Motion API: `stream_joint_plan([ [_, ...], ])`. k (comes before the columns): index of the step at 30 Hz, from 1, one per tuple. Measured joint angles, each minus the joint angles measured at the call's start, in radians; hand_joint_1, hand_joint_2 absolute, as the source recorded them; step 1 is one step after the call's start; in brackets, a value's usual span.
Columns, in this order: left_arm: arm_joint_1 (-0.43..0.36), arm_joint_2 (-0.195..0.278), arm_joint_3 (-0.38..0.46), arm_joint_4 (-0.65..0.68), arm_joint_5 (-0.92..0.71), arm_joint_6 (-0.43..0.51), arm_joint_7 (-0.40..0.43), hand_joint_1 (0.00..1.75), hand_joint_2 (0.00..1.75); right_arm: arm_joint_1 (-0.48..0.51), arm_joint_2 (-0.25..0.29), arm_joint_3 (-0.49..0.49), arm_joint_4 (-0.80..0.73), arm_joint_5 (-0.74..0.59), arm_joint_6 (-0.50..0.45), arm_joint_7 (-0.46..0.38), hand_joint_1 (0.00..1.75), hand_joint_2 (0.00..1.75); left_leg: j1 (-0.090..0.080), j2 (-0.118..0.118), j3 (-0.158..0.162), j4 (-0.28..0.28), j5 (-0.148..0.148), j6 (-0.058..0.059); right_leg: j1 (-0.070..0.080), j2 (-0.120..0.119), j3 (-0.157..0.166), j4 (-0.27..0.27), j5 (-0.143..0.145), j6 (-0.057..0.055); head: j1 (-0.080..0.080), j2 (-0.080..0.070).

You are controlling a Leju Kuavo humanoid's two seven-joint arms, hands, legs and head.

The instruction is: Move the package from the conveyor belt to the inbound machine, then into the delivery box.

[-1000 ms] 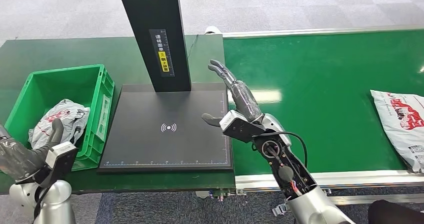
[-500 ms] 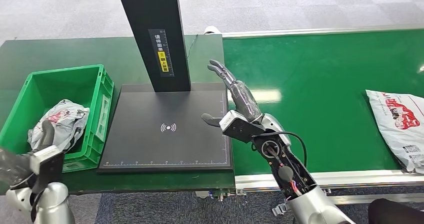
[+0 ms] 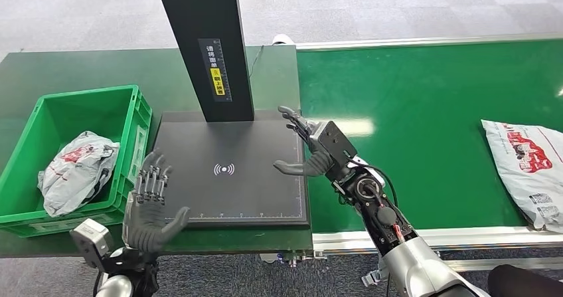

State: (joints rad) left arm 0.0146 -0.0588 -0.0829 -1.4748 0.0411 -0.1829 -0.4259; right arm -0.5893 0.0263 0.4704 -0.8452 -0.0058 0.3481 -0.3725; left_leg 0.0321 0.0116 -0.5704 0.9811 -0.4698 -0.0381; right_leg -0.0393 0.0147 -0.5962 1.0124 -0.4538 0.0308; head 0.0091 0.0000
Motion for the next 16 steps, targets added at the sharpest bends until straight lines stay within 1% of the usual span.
stream_joint_plan([
  [3, 0.010, 0.005, -0.013, 0.015, 0.024, -0.037, 0.003, 0.00, 1.75, -0.005, 0.007, 0.001, 0.038, -0.008, 0.000, 0.000, 0.00, 1.75, 0.000, 0.000, 0.000, 0.000, 0.000, 0.000, 0.000, 0.000, 0.000, 0.000, 0.000, 0.000, 0.000, 0.000],
  [16, 0.037, 0.016, -0.025, 0.030, -0.033, -0.051, 0.019, 0.00, 1.75, -0.015, 0.017, 0.008, 0.093, -0.049, -0.021, 0.026, 0.00, 1.75, 0.000, 0.000, 0.000, 0.000, 0.000, 0.000, 0.000, 0.000, 0.000, 0.000, 0.000, 0.000, 0.000, 0.000],
])
